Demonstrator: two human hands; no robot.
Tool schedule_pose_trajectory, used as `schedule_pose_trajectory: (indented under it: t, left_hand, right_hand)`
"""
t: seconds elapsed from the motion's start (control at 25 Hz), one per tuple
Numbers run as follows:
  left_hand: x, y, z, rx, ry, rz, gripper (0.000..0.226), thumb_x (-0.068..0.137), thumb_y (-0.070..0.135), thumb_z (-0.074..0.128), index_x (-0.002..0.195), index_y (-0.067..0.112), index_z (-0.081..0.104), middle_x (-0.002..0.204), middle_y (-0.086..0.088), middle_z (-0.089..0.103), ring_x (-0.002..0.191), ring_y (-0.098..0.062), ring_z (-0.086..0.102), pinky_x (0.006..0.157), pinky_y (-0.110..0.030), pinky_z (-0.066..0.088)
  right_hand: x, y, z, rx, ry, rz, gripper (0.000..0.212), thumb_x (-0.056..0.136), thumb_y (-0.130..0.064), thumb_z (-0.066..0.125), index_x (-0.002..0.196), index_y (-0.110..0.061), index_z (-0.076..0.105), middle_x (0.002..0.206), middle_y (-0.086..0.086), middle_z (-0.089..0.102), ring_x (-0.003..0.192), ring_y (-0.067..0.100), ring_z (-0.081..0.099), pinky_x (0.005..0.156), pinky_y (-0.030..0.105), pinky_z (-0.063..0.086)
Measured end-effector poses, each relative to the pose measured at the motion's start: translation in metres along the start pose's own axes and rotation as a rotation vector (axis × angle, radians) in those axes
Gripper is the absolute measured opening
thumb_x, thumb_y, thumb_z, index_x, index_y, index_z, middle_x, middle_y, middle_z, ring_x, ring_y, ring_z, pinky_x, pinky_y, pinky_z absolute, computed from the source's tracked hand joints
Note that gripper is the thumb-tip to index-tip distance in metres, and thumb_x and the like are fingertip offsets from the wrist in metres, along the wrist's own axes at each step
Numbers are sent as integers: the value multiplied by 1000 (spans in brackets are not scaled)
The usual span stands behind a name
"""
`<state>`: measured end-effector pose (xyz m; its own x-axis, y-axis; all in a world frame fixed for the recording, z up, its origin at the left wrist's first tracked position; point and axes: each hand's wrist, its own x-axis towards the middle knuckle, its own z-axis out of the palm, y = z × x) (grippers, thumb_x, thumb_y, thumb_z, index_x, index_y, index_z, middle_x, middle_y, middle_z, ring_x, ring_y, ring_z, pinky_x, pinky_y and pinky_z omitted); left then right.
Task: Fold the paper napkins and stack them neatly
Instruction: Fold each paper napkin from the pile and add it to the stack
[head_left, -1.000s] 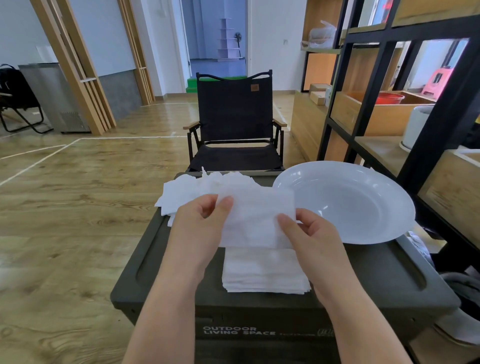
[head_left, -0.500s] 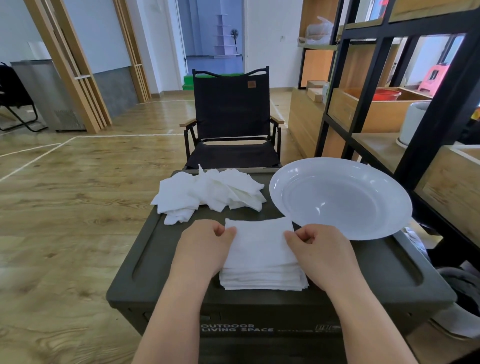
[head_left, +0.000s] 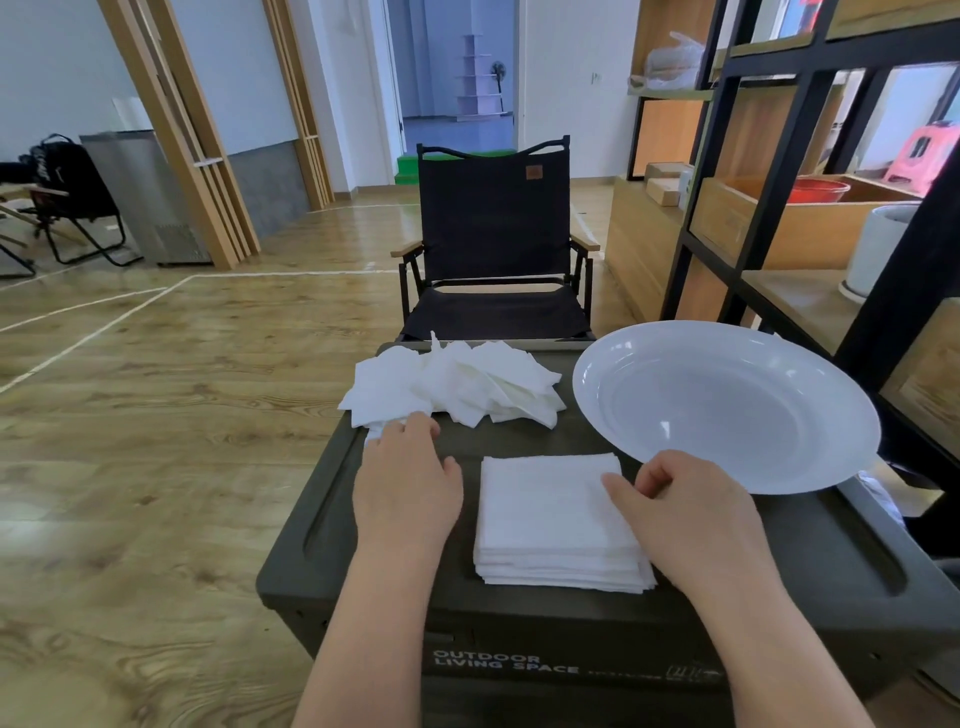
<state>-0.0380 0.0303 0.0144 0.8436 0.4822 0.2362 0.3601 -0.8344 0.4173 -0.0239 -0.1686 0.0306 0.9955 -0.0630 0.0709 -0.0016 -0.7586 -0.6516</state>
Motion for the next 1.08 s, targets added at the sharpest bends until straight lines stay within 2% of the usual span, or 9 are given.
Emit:
schedule_pose_trajectory:
  t: [0.24, 0.44, 0.52, 0.56, 0.64, 0.72, 0.84, 0.96, 1.08]
  left_hand:
    - [41, 35, 5, 22, 149, 464, 40, 87, 7, 60, 123, 23, 57, 131, 4, 52, 118, -16, 44, 88, -22, 39]
    - [68, 62, 14, 335, -73, 577, 24, 89, 25, 63, 113, 26, 67, 131, 1, 52, 121, -17, 42, 97, -27, 42]
    - [57, 60, -8, 323, -7, 646, 19, 90, 28, 62, 107, 26, 69, 122, 5, 58, 117, -14, 45, 95, -26, 39]
    - [45, 58, -24, 279, 60, 695, 14, 89, 26, 63, 100, 28, 70, 115, 8, 61, 114, -14, 48, 93, -26, 38]
    - [12, 55, -52, 159, 121, 750, 6, 85, 23, 66, 86, 29, 68, 98, 12, 66, 104, -14, 56, 90, -29, 39]
    - [-16, 50, -67, 111, 20, 696, 4, 88, 30, 61, 89, 31, 65, 92, 15, 66, 98, -9, 56, 91, -28, 38]
    - [-34, 38, -65, -200, -99, 426, 9, 86, 43, 59, 93, 38, 61, 87, 21, 64, 86, 1, 54, 79, -23, 43]
    - [-33, 30, -60, -648, -141, 200, 10, 83, 37, 65, 77, 30, 67, 73, 14, 68, 66, -1, 58, 65, -21, 44]
    - [-31, 34, -56, -1040, -155, 19, 11, 86, 25, 66, 78, 21, 72, 81, 1, 75, 76, -14, 70, 73, -29, 54]
  right_hand:
    - [0, -7, -1, 145, 80, -53, 30, 86, -42, 60, 69, -18, 53, 61, -4, 53, 56, 9, 48, 50, 15, 28]
    - [-2, -7, -2, 214, 80, -100, 22, 85, -40, 63, 74, -24, 51, 63, -7, 56, 59, 7, 52, 54, 11, 36]
    - [-2, -9, -5, 277, 59, -179, 17, 83, -36, 66, 91, -32, 52, 82, -15, 60, 75, 3, 56, 77, 14, 47]
    - [-3, -10, -7, 272, 36, -230, 30, 82, -35, 68, 105, -38, 50, 99, -23, 55, 92, -2, 51, 91, 16, 42]
    - [-6, -12, -7, 199, 11, -371, 50, 80, -37, 70, 121, -48, 43, 116, -34, 36, 113, -8, 32, 102, 19, 25]
    - [-9, -14, -6, 207, 33, -481, 28, 81, -37, 68, 103, -50, 55, 108, -39, 44, 109, -14, 37, 100, 15, 28]
    - [-9, -12, -9, 454, 11, -379, 11, 86, -31, 63, 78, -38, 64, 79, -23, 66, 89, -7, 57, 75, 9, 42]
    - [-7, -14, -15, 664, 8, -258, 11, 90, -27, 58, 84, -29, 67, 78, -8, 70, 77, 8, 65, 68, 23, 54]
    - [-7, -16, -13, 693, 9, -201, 11, 91, -32, 54, 91, -29, 65, 78, 4, 71, 76, 24, 66, 69, 38, 56]
